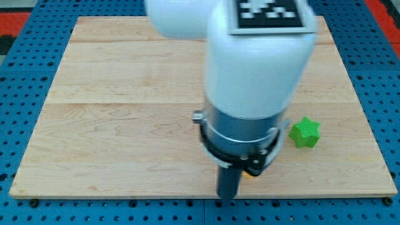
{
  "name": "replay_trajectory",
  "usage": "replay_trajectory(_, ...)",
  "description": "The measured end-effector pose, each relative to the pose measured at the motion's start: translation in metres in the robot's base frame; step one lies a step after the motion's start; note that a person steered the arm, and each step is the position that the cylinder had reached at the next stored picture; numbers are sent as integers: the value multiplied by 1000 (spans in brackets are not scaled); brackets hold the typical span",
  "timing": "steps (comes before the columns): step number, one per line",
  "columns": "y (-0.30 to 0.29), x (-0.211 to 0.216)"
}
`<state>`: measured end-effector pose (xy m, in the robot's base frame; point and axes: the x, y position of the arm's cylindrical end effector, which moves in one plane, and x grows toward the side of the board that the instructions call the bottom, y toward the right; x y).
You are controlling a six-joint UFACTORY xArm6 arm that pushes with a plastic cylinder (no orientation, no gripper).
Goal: Move your arm towards top left
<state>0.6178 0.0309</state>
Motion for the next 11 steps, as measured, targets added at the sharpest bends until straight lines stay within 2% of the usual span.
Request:
replay_trajectory(2,15,-34)
replay_trajectory(4,81,-42)
replay_trajectory(7,60,-42)
replay_trajectory(8,9,-52)
replay_trajectory(9,-7,-104)
replay_trajectory(10,-22,-178)
replay_trajectory(11,-99,-222)
